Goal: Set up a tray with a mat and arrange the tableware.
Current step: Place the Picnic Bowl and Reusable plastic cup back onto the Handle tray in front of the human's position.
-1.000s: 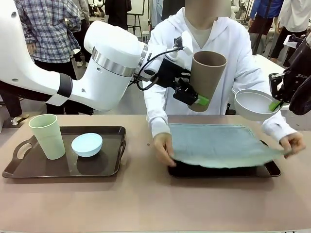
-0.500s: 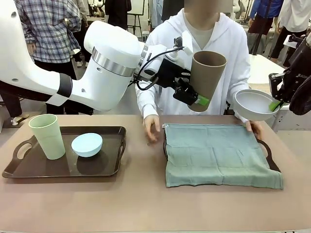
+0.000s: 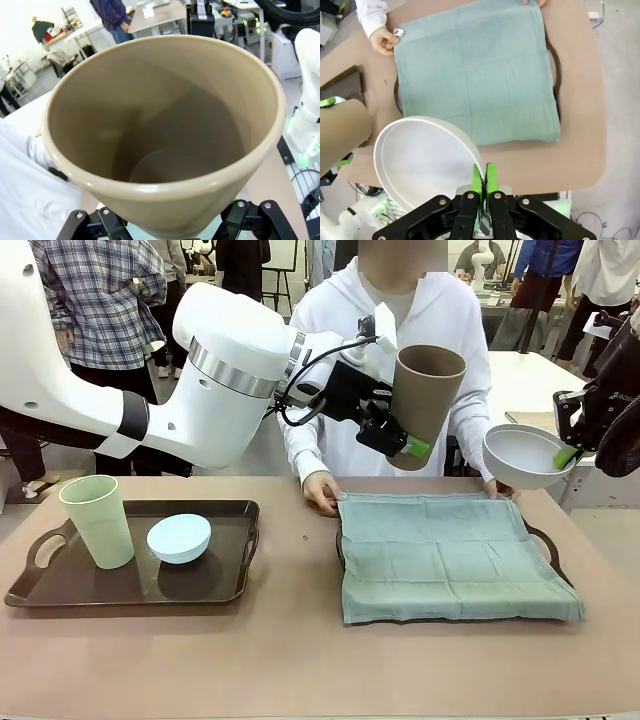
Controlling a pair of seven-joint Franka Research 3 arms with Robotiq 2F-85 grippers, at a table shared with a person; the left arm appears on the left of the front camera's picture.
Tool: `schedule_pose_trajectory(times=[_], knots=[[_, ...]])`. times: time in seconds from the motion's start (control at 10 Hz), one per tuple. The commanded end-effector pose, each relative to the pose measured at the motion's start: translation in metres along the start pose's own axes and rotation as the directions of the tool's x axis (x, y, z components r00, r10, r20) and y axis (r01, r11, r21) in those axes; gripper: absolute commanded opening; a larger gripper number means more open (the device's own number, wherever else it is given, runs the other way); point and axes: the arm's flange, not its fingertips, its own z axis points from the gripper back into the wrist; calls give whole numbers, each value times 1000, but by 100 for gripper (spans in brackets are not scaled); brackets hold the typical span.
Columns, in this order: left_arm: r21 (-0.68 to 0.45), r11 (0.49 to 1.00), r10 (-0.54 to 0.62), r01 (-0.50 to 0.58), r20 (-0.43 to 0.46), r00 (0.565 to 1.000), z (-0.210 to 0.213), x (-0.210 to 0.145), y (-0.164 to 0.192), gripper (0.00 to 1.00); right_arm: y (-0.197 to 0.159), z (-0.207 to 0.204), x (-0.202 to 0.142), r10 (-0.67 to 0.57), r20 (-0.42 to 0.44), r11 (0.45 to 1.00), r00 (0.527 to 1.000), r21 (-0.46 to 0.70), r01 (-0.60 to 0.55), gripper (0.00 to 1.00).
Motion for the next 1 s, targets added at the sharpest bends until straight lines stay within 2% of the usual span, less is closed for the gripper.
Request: schedule_pose_trajectory(times=[0.0, 0.8, 0.9], knots=[[-7, 1000, -8, 8, 4, 1000, 1, 3, 1, 23, -1, -1, -3, -1, -1, 1000, 1000, 0, 1, 0], [-7, 1000, -8, 8, 4, 1000, 1, 3, 1, 23, -1, -1, -3, -1, -1, 1000, 1000, 0, 1, 0], [0, 1000, 0, 0, 0, 1000, 0, 0, 0, 82, 0, 0, 0, 0, 0, 1000, 1000, 0, 0, 4]])
